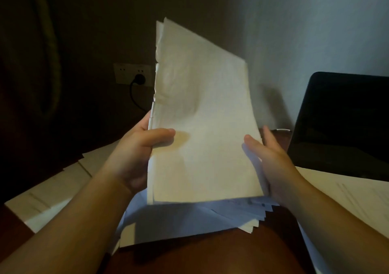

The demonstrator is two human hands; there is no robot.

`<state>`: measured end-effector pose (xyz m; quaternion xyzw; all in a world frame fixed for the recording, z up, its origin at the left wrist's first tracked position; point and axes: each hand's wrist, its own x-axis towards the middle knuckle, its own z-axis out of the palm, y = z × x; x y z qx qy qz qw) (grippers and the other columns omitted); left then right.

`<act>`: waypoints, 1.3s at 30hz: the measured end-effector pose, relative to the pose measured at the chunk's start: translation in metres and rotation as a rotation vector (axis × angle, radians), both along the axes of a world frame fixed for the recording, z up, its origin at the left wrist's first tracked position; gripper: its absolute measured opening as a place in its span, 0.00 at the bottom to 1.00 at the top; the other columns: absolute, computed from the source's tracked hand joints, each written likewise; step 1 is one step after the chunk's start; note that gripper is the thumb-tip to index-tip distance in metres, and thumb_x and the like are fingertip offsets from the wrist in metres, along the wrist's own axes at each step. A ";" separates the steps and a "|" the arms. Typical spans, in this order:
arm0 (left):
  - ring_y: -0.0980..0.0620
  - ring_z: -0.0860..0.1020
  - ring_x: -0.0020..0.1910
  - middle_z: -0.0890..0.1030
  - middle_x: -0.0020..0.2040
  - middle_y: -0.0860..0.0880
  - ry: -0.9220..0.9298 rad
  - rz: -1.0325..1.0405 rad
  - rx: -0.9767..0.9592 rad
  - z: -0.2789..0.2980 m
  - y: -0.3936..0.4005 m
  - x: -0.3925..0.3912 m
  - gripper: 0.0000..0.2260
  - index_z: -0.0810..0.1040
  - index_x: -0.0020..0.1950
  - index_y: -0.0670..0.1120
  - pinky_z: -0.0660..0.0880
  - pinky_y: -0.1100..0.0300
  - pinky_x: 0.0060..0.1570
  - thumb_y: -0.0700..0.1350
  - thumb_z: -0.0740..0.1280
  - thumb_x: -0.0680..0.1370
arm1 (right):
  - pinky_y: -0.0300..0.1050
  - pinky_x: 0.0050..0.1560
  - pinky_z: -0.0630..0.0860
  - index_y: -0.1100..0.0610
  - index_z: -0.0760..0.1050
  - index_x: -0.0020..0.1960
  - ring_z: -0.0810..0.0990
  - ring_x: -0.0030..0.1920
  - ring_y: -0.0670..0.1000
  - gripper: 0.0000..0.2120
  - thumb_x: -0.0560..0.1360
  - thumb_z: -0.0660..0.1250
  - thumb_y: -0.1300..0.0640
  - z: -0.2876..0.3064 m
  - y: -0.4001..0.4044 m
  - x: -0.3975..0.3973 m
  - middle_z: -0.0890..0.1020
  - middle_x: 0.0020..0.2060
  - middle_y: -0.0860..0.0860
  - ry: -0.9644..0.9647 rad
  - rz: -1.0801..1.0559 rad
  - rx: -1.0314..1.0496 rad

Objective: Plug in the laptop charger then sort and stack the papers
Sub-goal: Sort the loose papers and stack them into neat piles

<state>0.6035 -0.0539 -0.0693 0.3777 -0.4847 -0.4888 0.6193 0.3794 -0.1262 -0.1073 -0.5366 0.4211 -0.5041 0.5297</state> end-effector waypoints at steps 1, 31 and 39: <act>0.47 0.84 0.33 0.85 0.38 0.49 -0.014 -0.009 -0.003 -0.001 0.000 0.001 0.16 0.77 0.55 0.55 0.79 0.57 0.29 0.34 0.63 0.77 | 0.41 0.52 0.79 0.49 0.70 0.70 0.78 0.63 0.50 0.19 0.80 0.65 0.51 0.001 0.000 -0.001 0.80 0.62 0.43 -0.013 0.019 0.004; 0.58 0.76 0.49 0.73 0.52 0.64 -0.312 0.572 -0.083 -0.048 -0.030 -0.022 0.22 0.63 0.63 0.63 0.76 0.61 0.44 0.47 0.71 0.77 | 0.34 0.37 0.74 0.43 0.73 0.52 0.81 0.45 0.43 0.09 0.82 0.62 0.58 -0.004 0.003 0.006 0.79 0.44 0.35 0.140 -0.116 -0.188; 0.58 0.74 0.48 0.71 0.51 0.64 -0.447 0.573 -0.131 -0.039 -0.028 -0.017 0.23 0.62 0.63 0.61 0.76 0.63 0.43 0.46 0.72 0.77 | 0.32 0.40 0.78 0.41 0.72 0.55 0.82 0.48 0.41 0.11 0.81 0.63 0.58 0.009 0.007 0.000 0.81 0.46 0.35 0.144 -0.160 -0.310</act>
